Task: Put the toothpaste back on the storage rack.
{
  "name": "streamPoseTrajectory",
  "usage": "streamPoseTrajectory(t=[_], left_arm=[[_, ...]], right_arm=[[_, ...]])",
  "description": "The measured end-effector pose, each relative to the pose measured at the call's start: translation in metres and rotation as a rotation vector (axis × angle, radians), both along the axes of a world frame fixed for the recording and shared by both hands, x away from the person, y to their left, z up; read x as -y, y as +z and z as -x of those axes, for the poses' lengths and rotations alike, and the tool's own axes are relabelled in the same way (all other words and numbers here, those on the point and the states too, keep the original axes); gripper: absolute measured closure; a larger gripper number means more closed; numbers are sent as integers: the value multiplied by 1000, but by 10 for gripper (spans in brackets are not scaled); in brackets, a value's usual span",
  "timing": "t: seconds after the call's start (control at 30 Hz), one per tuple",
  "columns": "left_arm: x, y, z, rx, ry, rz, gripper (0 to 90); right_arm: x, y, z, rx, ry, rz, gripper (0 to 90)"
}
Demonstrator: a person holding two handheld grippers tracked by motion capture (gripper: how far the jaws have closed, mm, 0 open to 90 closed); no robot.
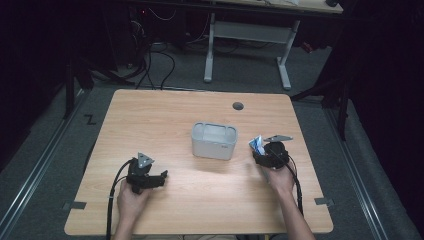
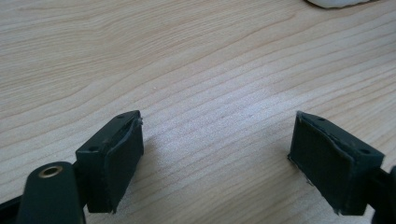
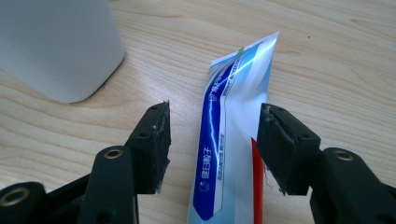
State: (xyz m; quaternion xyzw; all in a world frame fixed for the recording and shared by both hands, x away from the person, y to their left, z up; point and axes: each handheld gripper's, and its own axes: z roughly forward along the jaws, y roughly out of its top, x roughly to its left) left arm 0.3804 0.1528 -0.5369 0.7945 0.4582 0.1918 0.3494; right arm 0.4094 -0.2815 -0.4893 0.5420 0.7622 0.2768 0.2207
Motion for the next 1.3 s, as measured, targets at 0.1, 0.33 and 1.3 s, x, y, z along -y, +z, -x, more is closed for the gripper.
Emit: streamPoseTrajectory(t=[0.1, 0.33, 1.3], left_arm=[[0, 0, 0, 0, 0, 0, 177], [0, 0, 0, 0, 0, 0, 177], [0, 0, 0, -2, -1, 2, 177]], right_arm=[[0, -3, -4, -17, -3, 5, 457], [0, -7, -9, -41, -23, 40, 467], [-5, -10, -34, -115, -11, 73, 501]])
